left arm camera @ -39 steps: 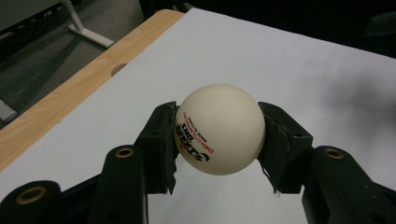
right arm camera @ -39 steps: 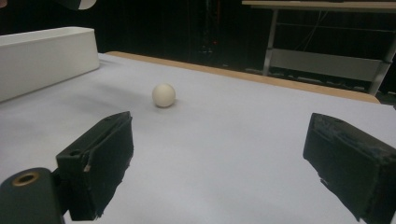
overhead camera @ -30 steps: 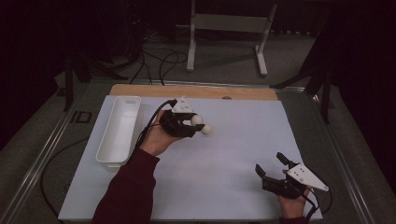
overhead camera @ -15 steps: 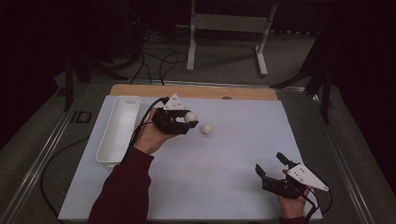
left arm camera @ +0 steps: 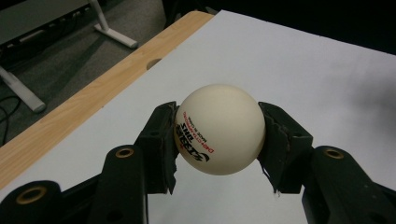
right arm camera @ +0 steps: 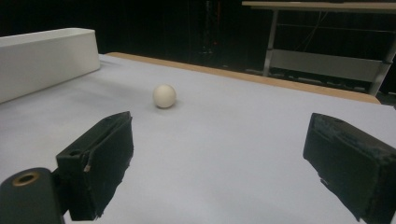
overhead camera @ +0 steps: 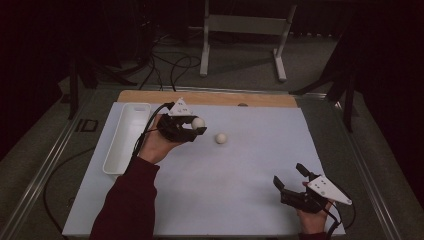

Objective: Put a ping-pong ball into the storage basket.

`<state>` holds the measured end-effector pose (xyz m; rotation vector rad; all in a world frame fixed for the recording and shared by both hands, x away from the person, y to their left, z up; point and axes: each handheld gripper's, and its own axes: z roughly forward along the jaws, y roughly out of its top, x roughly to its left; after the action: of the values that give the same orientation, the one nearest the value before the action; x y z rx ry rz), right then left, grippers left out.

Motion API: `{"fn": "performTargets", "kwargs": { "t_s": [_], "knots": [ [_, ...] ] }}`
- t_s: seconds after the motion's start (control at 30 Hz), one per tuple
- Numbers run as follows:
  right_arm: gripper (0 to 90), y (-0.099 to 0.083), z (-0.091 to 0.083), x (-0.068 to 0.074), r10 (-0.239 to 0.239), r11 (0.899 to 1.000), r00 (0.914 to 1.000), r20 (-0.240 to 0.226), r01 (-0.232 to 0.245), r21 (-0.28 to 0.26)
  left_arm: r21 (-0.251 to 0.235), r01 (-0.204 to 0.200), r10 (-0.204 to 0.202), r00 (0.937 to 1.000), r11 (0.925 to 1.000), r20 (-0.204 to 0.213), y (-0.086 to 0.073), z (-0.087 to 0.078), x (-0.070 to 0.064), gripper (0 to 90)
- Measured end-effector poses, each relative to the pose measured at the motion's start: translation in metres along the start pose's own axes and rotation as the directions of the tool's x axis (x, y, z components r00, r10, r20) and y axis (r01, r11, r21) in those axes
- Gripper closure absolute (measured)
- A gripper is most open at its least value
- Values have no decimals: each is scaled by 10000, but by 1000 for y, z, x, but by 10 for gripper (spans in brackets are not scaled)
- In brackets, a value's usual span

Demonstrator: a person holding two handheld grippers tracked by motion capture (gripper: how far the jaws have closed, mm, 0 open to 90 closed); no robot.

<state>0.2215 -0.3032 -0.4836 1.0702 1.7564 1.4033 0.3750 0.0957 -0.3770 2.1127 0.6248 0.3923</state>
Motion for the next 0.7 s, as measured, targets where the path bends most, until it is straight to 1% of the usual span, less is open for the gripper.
{"fn": "performTargets", "kwargs": {
  "t_s": [0.13, 0.17, 0.7],
  "knots": [
    [82, 0, 0, 0, 3, 10000, 10000, -2, -3, -3, -56, 85, -85, 10000, 9999, -30, -1, -3, 3, 512],
    [82, 0, 0, 0, 1, 10000, 10000, 0, -1, -3, -35, 47, -47, 10000, 10000, -49, -1, -3, 4, 512],
    [82, 0, 0, 0, -2, 10000, 10000, 5, 2, 1, -37, 171, -172, 9996, 9998, -237, -7, -11, 12, 512]
  ]
}}
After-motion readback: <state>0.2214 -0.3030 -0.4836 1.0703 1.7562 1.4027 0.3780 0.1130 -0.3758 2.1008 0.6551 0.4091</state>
